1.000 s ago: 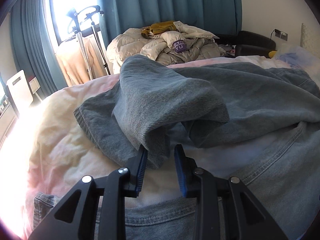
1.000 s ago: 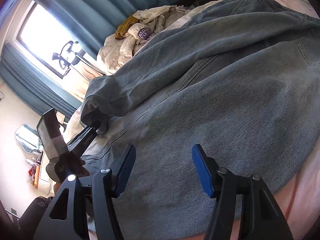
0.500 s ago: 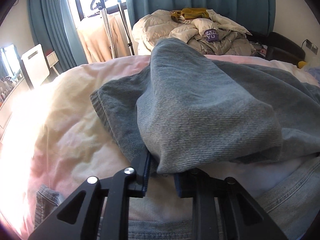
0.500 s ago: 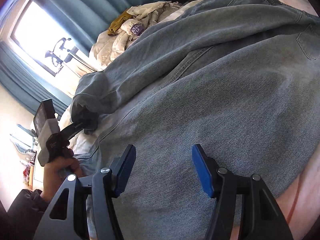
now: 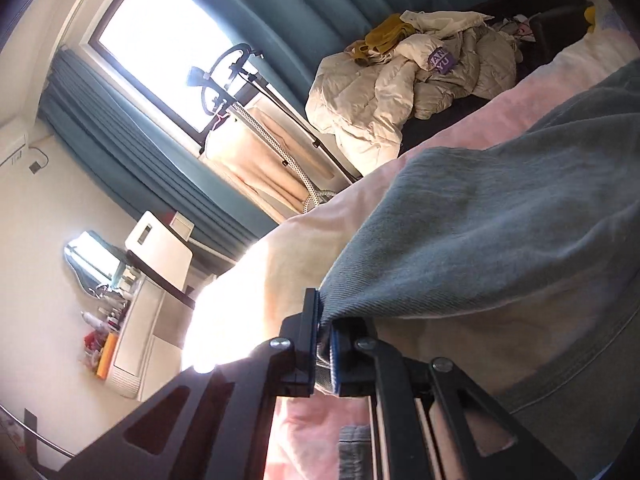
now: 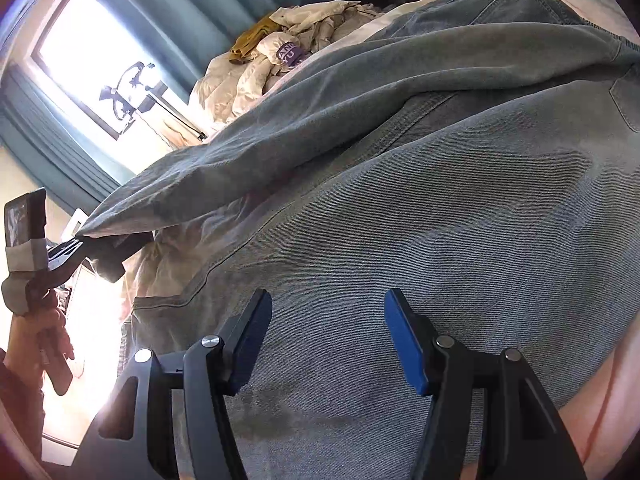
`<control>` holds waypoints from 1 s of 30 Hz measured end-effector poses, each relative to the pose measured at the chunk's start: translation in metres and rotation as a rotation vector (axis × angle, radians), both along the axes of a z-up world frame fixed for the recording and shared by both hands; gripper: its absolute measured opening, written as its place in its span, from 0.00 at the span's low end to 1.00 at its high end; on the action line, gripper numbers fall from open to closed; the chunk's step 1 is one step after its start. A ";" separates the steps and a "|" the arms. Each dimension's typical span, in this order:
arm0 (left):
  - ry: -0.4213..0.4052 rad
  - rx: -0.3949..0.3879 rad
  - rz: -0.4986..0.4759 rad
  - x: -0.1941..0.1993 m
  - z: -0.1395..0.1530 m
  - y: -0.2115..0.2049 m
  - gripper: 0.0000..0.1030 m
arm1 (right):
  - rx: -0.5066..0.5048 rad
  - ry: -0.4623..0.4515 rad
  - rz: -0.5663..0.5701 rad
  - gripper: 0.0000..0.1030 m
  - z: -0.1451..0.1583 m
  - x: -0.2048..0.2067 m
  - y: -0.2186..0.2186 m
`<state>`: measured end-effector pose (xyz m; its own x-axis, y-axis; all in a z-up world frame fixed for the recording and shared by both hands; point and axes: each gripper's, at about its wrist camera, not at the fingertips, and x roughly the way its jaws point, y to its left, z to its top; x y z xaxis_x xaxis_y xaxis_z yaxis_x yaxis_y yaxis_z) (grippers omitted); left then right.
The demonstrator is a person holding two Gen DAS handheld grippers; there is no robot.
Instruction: Fold clothes
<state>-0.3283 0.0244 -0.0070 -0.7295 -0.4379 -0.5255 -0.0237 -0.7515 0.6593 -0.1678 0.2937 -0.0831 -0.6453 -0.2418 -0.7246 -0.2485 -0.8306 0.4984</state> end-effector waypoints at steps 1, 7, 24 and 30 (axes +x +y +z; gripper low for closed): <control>-0.009 -0.034 -0.016 0.004 -0.001 -0.001 0.05 | 0.001 0.006 0.000 0.58 0.002 0.001 0.000; -0.118 -0.104 -0.061 0.034 -0.050 -0.003 0.05 | -0.017 0.008 -0.010 0.58 0.002 0.002 0.005; -0.283 0.669 0.104 0.124 -0.038 -0.050 0.15 | 0.051 0.071 0.020 0.58 0.018 0.007 -0.003; -0.211 0.716 0.135 0.194 -0.050 -0.044 0.16 | 0.136 0.087 0.034 0.58 0.026 0.023 -0.012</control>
